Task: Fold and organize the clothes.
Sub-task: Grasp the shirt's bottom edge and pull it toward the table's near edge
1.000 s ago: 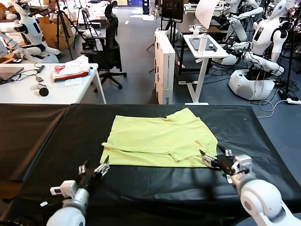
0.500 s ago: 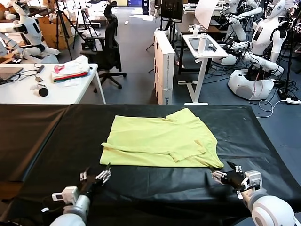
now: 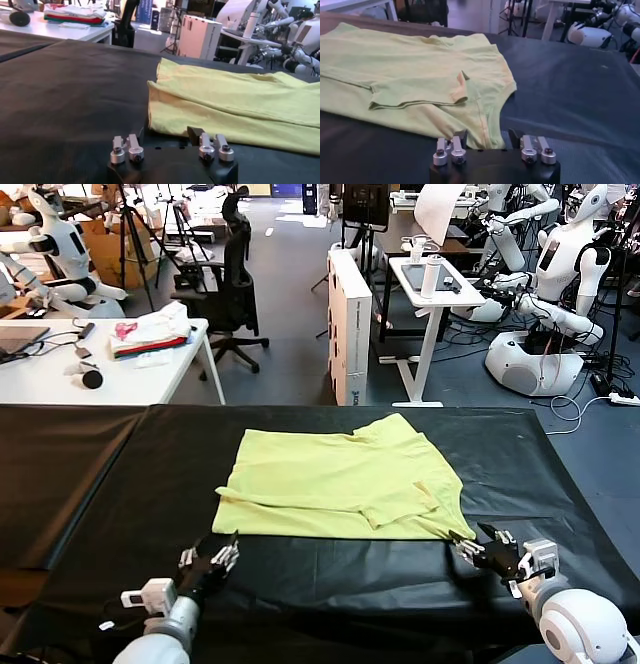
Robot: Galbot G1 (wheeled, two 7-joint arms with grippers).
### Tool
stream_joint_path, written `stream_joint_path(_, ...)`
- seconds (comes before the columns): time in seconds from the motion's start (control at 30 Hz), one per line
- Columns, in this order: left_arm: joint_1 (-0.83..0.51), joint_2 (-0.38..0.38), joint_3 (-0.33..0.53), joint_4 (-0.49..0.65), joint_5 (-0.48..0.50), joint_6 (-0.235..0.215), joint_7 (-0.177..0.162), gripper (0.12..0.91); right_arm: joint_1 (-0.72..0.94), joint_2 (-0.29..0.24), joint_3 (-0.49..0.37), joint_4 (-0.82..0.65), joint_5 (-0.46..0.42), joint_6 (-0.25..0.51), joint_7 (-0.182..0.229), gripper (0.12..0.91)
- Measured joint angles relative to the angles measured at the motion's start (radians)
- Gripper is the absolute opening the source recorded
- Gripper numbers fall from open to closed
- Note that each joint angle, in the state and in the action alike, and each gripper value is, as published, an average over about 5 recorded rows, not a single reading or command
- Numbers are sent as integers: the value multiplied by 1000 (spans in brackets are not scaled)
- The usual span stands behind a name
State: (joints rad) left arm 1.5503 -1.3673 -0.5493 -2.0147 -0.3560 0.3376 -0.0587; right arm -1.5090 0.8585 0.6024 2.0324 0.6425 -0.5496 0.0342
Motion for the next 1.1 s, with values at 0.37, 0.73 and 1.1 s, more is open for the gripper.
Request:
stream_joint_path(0.37, 17, 12, -6, -17, 2, -8, 6, 146, -49, -35, 27, 37, 57, -16, 42, 138)
stream_joint_path(0.73, 119, 49, -55, -99, 14, -10, -2, 146, -165, -41, 83, 148, 117, -107, 98, 138)
stream_joint_path(1.1, 278, 60, -94, -197, 32, -22, -5, 146, -229, -64, 133, 237, 201, -181, 109, 168)
